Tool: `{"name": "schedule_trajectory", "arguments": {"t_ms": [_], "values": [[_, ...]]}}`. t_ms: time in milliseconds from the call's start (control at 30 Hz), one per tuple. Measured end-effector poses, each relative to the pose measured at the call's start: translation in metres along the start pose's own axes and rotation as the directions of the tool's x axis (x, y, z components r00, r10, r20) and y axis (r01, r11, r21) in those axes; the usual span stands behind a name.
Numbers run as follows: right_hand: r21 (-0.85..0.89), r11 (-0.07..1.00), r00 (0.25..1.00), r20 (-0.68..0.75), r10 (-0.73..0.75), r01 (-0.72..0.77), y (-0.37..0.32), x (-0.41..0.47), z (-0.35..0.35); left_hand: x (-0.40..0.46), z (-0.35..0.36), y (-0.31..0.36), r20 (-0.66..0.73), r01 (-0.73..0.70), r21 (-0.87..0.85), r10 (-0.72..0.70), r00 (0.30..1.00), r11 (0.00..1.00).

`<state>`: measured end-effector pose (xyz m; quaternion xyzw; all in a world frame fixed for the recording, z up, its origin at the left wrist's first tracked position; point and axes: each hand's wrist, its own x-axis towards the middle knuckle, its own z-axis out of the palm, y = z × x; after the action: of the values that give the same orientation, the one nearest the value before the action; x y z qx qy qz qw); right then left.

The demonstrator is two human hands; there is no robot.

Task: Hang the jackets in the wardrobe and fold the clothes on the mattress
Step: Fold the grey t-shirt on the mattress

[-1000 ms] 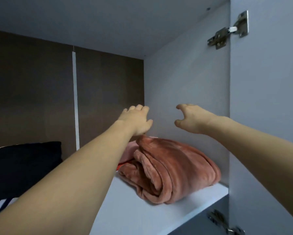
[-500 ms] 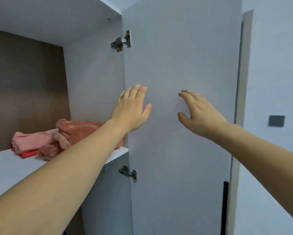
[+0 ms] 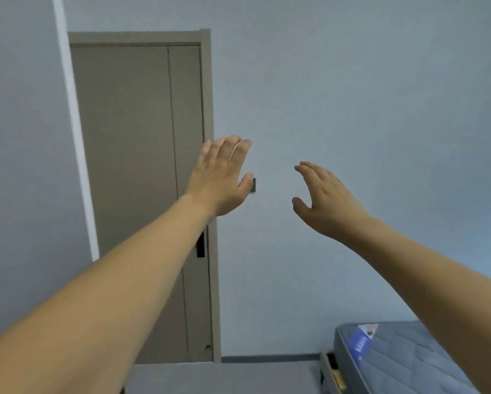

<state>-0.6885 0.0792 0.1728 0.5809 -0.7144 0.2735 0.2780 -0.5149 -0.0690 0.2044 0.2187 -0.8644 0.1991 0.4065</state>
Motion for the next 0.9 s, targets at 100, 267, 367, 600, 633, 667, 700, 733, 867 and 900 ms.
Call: {"name": "schedule_trajectory", "arguments": {"t_ms": [100,267,367,600,633,667,700,733,867,900], "values": [[-0.050,0.990,0.991,0.023,0.133,-0.132,0.072,-0.025,-0.009,0.030,0.055,0.060,0.059,-0.068,-0.058,0.071,0.996,0.996],[-0.114,0.941,0.945,0.037,0.326,-0.320,0.175,-0.057,-0.003,0.069,0.144,0.138,0.128,-0.161,-0.153,0.181,0.975,0.975],[-0.164,0.895,0.900,0.074,0.430,-0.414,0.233,-0.070,0.014,0.093,0.204,0.171,0.146,-0.212,-0.197,0.242,0.959,0.957],[-0.209,0.771,0.764,0.131,0.632,-0.602,0.361,-0.081,0.084,0.151,0.364,0.238,0.226,-0.205,-0.415,0.319,0.921,0.886],[-0.217,0.754,0.744,0.141,0.653,-0.620,0.377,-0.083,0.093,0.157,0.387,0.249,0.245,-0.213,-0.427,0.340,0.908,0.879],[-0.219,0.733,0.722,0.144,0.677,-0.644,0.394,-0.088,0.101,0.164,0.410,0.262,0.264,-0.214,-0.446,0.356,0.896,0.869],[-0.218,0.709,0.696,0.147,0.703,-0.670,0.410,-0.094,0.107,0.168,0.432,0.276,0.286,-0.199,-0.473,0.363,0.887,0.858],[-0.219,0.685,0.669,0.153,0.727,-0.695,0.427,-0.103,0.113,0.172,0.453,0.292,0.312,-0.175,-0.505,0.368,0.876,0.845],[-0.264,0.583,0.548,0.198,0.813,-0.769,0.497,-0.155,0.130,0.175,0.529,0.369,0.411,-0.187,-0.561,0.468,0.783,0.806],[-0.270,0.546,0.508,0.200,0.838,-0.793,0.516,-0.171,0.133,0.174,0.547,0.390,0.429,-0.218,-0.565,0.509,0.746,0.796]]}}
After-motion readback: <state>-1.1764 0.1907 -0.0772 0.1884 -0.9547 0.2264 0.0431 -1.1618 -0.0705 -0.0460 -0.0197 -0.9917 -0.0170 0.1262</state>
